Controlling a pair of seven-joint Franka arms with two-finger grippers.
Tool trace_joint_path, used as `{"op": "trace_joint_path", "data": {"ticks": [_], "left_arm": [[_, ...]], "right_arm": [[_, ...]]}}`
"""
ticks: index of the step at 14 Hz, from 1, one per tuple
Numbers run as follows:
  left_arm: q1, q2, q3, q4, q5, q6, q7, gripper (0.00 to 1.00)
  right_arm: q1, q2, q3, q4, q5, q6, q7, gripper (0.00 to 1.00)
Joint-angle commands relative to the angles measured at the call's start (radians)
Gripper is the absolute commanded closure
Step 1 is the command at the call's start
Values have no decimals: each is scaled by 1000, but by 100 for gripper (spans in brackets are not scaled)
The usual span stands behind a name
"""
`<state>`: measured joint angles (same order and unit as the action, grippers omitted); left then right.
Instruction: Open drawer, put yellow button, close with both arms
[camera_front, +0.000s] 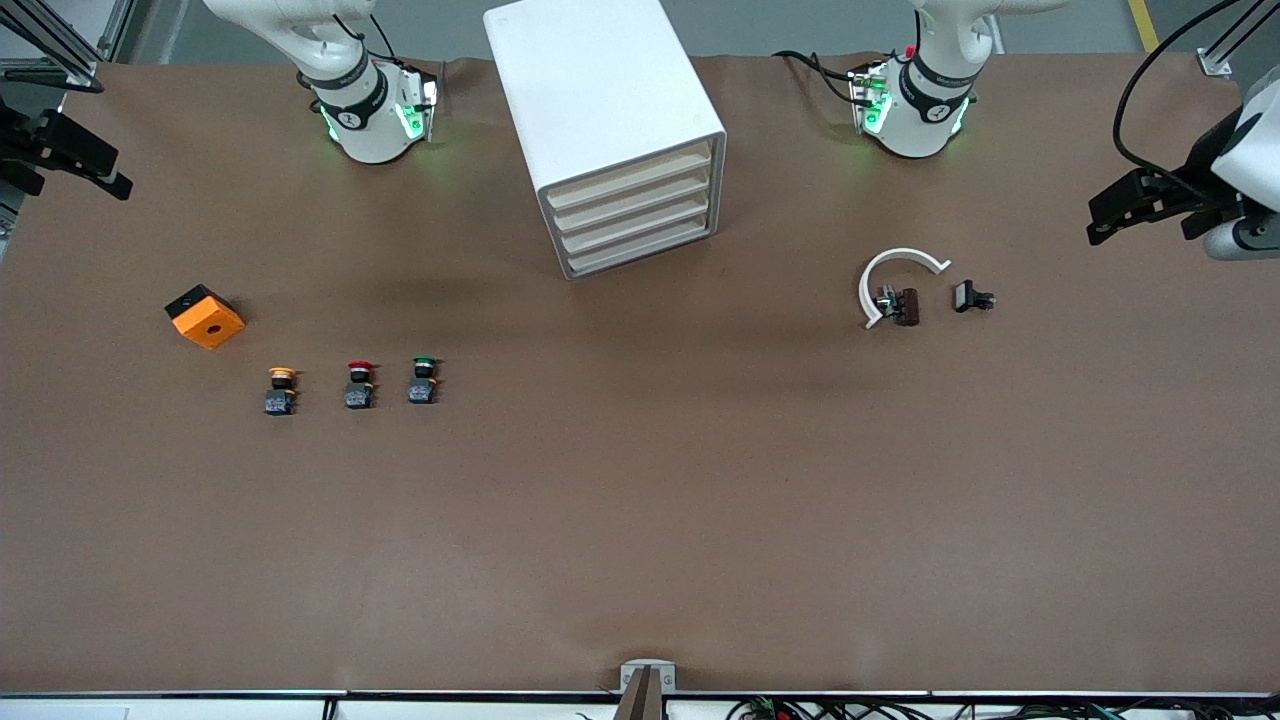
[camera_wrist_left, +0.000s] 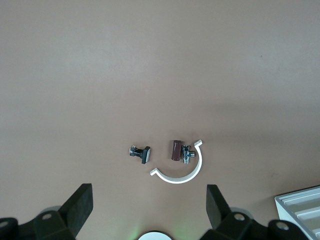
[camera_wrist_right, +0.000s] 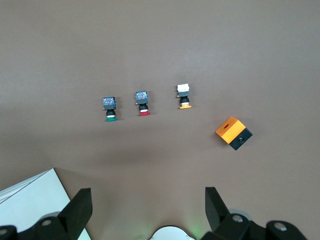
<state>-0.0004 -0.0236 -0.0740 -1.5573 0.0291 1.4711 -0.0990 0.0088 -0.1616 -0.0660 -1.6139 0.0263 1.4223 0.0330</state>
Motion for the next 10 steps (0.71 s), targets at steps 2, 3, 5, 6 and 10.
{"op": "trace_joint_path", "data": {"ticks": [2,3,5,6,10], "left_arm": [[-6,46,-4,13,0,23,-10,0],[-6,54,-6,13,0,28,-10,0],[-12,56,-6,13,0,32,-10,0],[-13,56,-7,13,2,37,-10,0],[-26,65,-7,9,2,52,-10,0]], "right_arm": [[-1,-27,-2,-21,-2,1,-4,0],[-1,-27,-2,-21,-2,1,-15,0],[-3,-26,-2,-21,-2,1,-39,0],[-3,-26,-2,-21,-2,1,-39,0],[-1,-26,-2,-21,-2,1,-39,0]]}}
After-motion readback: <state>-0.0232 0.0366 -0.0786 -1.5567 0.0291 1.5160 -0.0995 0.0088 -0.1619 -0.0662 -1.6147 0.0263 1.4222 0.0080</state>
